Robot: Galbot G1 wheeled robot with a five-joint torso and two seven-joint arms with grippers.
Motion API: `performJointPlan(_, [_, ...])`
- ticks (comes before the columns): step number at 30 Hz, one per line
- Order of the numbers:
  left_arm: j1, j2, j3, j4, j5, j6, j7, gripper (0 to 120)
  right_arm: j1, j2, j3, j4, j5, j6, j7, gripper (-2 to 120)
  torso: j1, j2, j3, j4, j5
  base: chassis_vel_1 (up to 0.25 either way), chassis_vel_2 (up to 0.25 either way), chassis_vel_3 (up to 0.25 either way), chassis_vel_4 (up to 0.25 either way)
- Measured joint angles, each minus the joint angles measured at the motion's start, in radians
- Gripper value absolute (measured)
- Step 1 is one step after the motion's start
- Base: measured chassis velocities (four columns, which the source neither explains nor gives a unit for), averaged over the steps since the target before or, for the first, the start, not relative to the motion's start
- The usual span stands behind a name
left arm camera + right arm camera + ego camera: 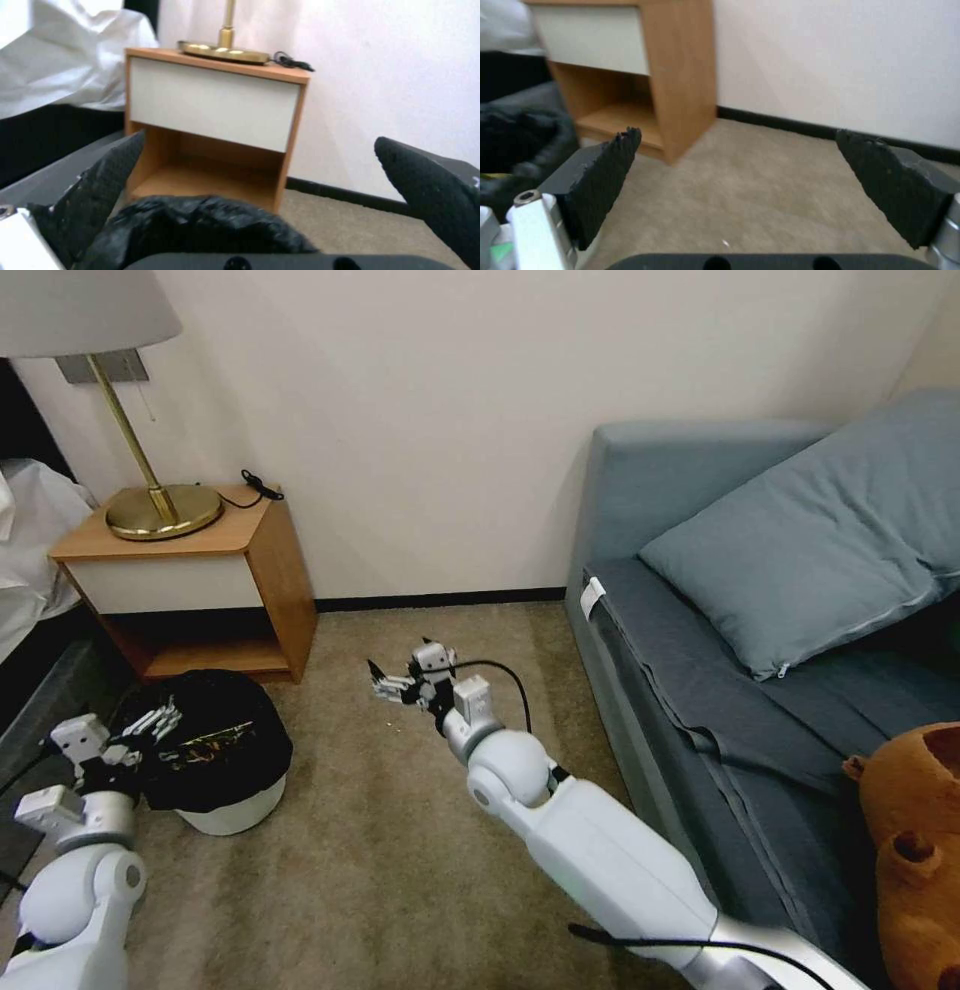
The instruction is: Pick up the trash bin, then pick up the garbage on the floor and place it into the trash bin.
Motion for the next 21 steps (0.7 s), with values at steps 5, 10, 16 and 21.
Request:
performJointPlan(5, [-0.009,-0.002,0.019,-0.031,0.019,0.026,-0.002,105,-0.012,0.000,0.015,0.000,0.004,-0.002,0.039,100,0.000,0.000,0.000,0.0000,0.0000,0.000,0.000,0.000,0.000])
performJointPlan(10, [-0.005,-0.006,0.037,-0.055,0.038,0.048,-0.001,100,-0.013,-0.007,0.031,-0.002,0.014,0.001,0.051,100,0.000,0.000,0.000,0.0002,0.0000,0.000,0.000,0.000,0.000])
performJointPlan(16, [0.001,-0.009,0.043,-0.062,0.044,0.057,-0.001,100,-0.012,-0.008,0.046,-0.013,0.020,0.003,0.051,100,0.000,0.000,0.000,0.0002,-0.0001,0.000,0.000,0.000,0.000])
performJointPlan(21, [0.001,-0.009,0.043,-0.062,0.044,0.057,0.000,100,-0.012,-0.008,0.046,-0.013,0.020,0.004,0.050,100,0.000,0.000,0.000,0.0002,-0.0001,0.000,0.000,0.000,0.000])
